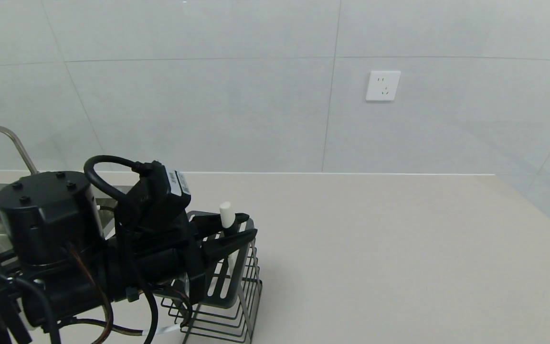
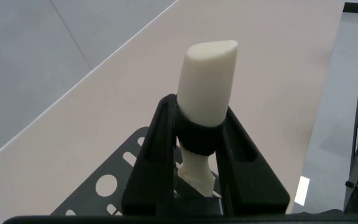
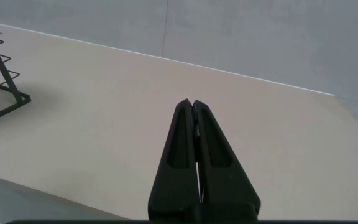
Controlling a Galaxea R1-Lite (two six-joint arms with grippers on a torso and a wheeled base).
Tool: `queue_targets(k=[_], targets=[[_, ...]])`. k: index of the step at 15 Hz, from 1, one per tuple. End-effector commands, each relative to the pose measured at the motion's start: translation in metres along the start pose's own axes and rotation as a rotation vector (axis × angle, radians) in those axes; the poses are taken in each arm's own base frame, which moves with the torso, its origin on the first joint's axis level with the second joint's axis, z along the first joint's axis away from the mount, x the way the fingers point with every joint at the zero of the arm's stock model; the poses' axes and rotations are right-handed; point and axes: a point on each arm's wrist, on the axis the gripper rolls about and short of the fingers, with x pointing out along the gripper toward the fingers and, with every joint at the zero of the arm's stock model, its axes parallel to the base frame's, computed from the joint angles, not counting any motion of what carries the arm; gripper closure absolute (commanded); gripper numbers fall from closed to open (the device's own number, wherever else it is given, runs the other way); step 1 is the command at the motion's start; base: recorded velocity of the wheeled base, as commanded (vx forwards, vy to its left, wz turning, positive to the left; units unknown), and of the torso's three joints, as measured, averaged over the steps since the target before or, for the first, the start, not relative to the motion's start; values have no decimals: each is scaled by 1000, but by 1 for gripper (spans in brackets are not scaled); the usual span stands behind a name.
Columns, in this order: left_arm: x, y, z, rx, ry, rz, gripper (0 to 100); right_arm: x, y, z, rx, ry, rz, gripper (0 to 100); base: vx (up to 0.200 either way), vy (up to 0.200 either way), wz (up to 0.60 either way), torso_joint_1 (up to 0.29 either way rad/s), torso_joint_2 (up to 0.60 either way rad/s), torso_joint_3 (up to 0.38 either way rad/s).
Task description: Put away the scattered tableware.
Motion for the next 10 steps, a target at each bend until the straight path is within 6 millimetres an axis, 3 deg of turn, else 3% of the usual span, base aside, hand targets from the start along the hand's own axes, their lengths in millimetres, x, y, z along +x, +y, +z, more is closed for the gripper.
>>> queue_targets(k=[1, 8, 9, 10], targets=[[-1, -2, -5, -7, 17, -4, 100, 0, 0, 0, 0, 0, 1, 100, 0, 0, 0, 0, 0, 0], [-1, -2, -9, -15, 32, -11, 100, 0, 0, 0, 0, 0, 1, 100, 0, 0, 0, 0, 0, 0], [-2, -1, -10, -17, 33, -10, 0, 0, 0, 0, 0, 0, 1, 100, 0, 0, 0, 0, 0, 0], [-2, 0, -10, -16, 30, -16, 0, 0, 0, 0, 0, 0, 1, 100, 0, 0, 0, 0, 0, 0]])
